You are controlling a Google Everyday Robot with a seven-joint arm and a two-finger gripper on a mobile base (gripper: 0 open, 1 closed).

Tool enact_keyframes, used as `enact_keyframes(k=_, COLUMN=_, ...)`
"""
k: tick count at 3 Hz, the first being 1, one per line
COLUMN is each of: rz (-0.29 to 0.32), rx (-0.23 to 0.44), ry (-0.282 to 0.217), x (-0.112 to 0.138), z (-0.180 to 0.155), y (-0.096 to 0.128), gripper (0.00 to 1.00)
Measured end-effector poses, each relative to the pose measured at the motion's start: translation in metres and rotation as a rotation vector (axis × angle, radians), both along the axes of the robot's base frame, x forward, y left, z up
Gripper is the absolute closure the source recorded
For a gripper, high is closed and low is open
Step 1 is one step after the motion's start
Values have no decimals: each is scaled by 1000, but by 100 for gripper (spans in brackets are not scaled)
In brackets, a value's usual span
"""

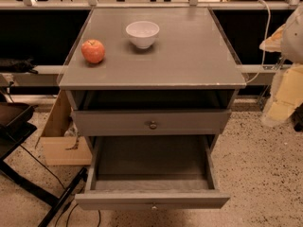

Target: Close middle drawer

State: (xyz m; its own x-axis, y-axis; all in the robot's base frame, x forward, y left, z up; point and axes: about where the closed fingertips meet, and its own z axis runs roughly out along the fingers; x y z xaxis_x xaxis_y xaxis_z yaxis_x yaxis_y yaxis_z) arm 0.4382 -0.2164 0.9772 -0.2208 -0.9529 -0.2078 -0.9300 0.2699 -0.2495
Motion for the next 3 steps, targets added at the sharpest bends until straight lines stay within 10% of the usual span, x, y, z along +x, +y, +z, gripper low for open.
enact_keyframes(k=3, rz=8, rx=14, ry=-39, x=-8, z=-36, y=7, gripper=0)
